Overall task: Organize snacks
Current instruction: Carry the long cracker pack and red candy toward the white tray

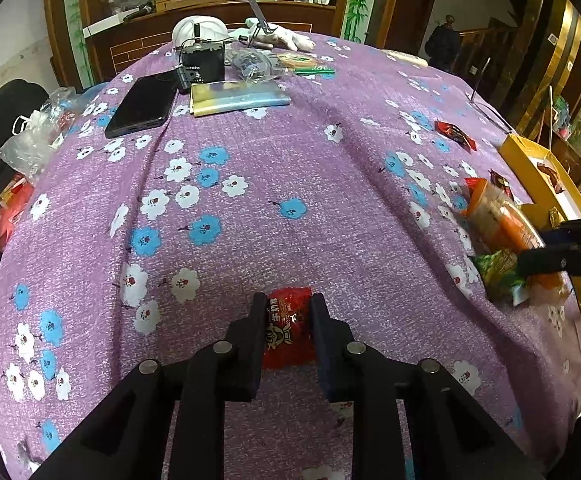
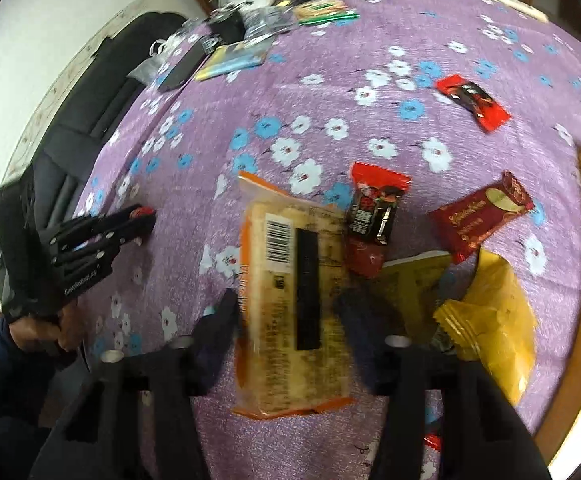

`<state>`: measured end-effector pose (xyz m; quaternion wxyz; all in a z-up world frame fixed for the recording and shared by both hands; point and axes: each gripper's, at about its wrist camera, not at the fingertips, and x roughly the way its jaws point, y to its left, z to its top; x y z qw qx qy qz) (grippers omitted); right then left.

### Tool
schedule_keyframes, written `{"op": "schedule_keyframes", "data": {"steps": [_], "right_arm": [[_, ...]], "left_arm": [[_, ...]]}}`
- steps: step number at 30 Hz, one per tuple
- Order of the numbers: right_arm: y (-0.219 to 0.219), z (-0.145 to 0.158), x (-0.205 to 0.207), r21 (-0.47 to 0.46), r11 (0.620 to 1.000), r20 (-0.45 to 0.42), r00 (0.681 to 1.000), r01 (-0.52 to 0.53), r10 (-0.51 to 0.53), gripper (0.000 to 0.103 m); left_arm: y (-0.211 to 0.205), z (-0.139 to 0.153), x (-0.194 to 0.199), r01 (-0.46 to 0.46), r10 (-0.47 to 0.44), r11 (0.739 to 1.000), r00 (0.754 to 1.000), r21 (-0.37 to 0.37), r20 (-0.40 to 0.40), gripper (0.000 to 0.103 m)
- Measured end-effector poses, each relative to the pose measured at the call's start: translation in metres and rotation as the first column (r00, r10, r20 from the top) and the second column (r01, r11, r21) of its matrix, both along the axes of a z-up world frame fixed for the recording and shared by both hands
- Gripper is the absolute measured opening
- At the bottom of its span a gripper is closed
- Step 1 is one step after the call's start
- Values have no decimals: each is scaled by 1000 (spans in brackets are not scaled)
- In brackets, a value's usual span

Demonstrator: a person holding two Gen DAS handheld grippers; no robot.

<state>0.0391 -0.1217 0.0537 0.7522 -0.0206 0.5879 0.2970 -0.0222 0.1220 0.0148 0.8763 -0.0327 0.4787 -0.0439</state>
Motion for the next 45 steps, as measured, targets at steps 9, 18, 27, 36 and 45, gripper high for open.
{"op": "schedule_keyframes", "data": {"steps": [9, 18, 27, 36, 45], "right_arm": [[-17, 13, -9, 33, 996, 9, 997, 79, -79, 29], [-13, 20, -26, 108, 990, -37, 995, -85, 90, 39], [-38, -8, 4, 146, 983, -146, 985, 115, -94, 61], [-17, -19, 8, 151, 981, -170, 981, 121, -95, 54], [-38, 10, -11, 196, 967, -115, 983, 161, -140, 54]], "left_arm": [[-7, 4, 8, 25, -25, 998, 1000, -57, 4, 21], [-19, 16, -2, 14, -12, 998, 1000, -57, 22, 21], [-14, 18, -10, -5, 7, 997, 1000, -72, 18, 21], [-17, 21, -11, 18, -16, 997, 1000, -81, 24, 21], [-37, 35, -7, 67, -62, 993, 996, -100, 59, 21]]}}
